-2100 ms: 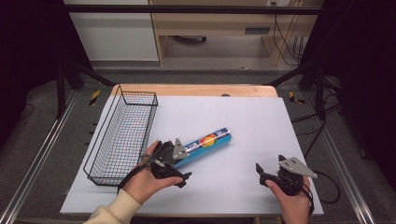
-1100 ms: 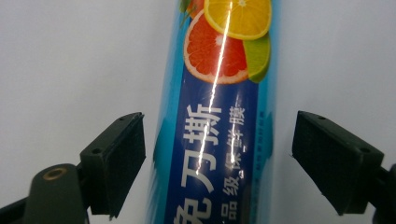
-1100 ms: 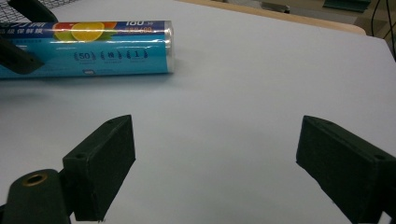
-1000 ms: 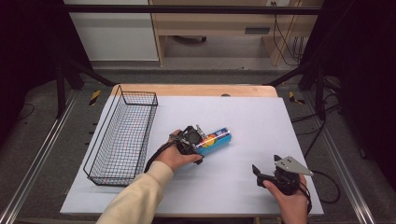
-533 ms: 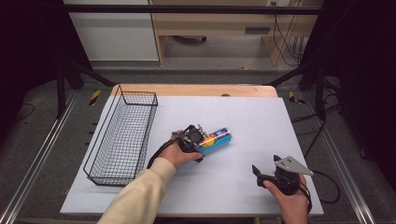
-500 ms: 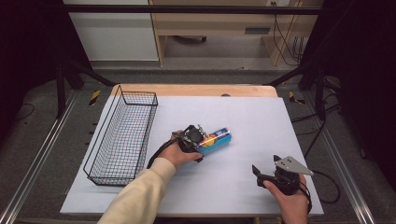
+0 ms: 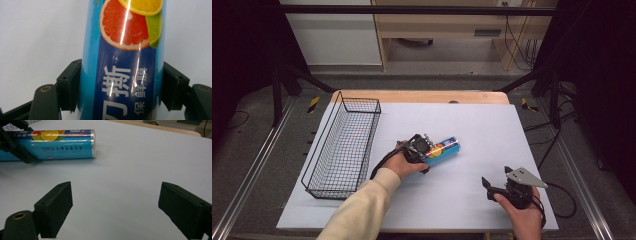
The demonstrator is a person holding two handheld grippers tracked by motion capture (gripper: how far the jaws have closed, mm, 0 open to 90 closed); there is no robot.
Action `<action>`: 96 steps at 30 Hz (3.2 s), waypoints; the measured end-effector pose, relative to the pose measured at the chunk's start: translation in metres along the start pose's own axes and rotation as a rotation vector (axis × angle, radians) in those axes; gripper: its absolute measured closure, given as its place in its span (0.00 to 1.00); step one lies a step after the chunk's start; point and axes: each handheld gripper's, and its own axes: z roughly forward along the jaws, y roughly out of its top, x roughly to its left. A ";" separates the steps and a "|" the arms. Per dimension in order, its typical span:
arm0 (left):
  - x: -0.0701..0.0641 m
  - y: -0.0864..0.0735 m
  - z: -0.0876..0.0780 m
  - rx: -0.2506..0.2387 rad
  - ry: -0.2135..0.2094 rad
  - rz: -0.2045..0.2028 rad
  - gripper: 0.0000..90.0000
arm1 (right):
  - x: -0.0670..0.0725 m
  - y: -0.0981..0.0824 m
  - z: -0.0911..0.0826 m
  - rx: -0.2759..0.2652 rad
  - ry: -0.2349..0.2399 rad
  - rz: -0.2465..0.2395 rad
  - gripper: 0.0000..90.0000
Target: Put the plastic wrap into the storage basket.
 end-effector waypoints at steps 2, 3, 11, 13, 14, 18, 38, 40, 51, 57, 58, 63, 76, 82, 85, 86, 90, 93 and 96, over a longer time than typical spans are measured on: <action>0.000 0.000 0.000 0.004 0.001 0.008 0.33 | 0.000 0.000 0.000 0.002 0.003 0.002 0.14; -0.001 0.001 0.000 0.010 0.000 0.008 0.33 | 0.000 0.000 0.000 0.003 0.002 -0.002 0.13; -0.003 0.004 0.000 0.034 0.005 0.025 0.34 | 0.000 0.000 0.000 0.002 -0.001 0.008 0.13; -0.004 0.004 -0.001 0.039 0.009 0.025 0.35 | 0.000 -0.001 0.000 0.002 -0.002 0.007 0.13; -0.004 0.004 -0.001 0.042 0.009 0.023 0.35 | 0.000 0.000 -0.001 0.001 0.000 0.011 0.13; -0.004 0.002 -0.005 0.058 0.001 0.012 0.35 | -0.001 -0.001 -0.001 0.000 0.000 0.015 0.13; 0.008 0.008 -0.068 -0.060 0.084 -0.053 0.36 | -0.001 -0.001 0.002 0.007 0.009 0.019 0.14; 0.007 0.010 -0.075 -0.063 0.088 -0.058 0.36 | -0.001 -0.001 0.002 0.005 0.011 0.022 0.14; -0.003 0.024 -0.127 -0.122 0.139 -0.071 0.36 | -0.001 -0.001 0.003 0.002 0.027 0.027 0.14; -0.013 0.027 -0.155 -0.119 0.194 -0.087 0.36 | 0.003 0.000 0.002 -0.004 0.038 0.016 0.14; -0.014 0.027 -0.160 -0.111 0.200 -0.092 0.36 | 0.003 0.000 0.002 -0.004 0.037 0.014 0.14; -0.014 0.023 -0.179 -0.076 0.241 -0.121 0.36 | 0.002 0.000 0.001 -0.005 0.030 0.019 0.14; 0.005 -0.005 -0.205 0.036 0.327 -0.193 0.36 | 0.002 0.000 -0.001 -0.018 0.028 0.033 0.14; 0.014 -0.017 -0.207 0.065 0.338 -0.224 0.36 | 0.002 0.000 -0.001 -0.020 0.025 0.037 0.14; 0.018 -0.023 -0.205 0.083 0.337 -0.243 0.36 | 0.001 0.000 -0.001 -0.020 0.022 0.039 0.14; 0.019 -0.025 -0.205 0.089 0.339 -0.248 0.36 | 0.001 0.000 -0.001 -0.022 0.025 0.041 0.14; 0.024 -0.034 -0.199 0.122 0.348 -0.270 0.36 | 0.002 0.001 -0.001 -0.023 0.029 0.036 0.14; 0.029 -0.039 -0.197 0.131 0.354 -0.286 0.36 | 0.002 0.001 -0.001 -0.025 0.027 0.036 0.14; 0.031 -0.043 -0.197 0.145 0.363 -0.294 0.36 | 0.002 0.001 -0.001 -0.021 0.030 0.039 0.14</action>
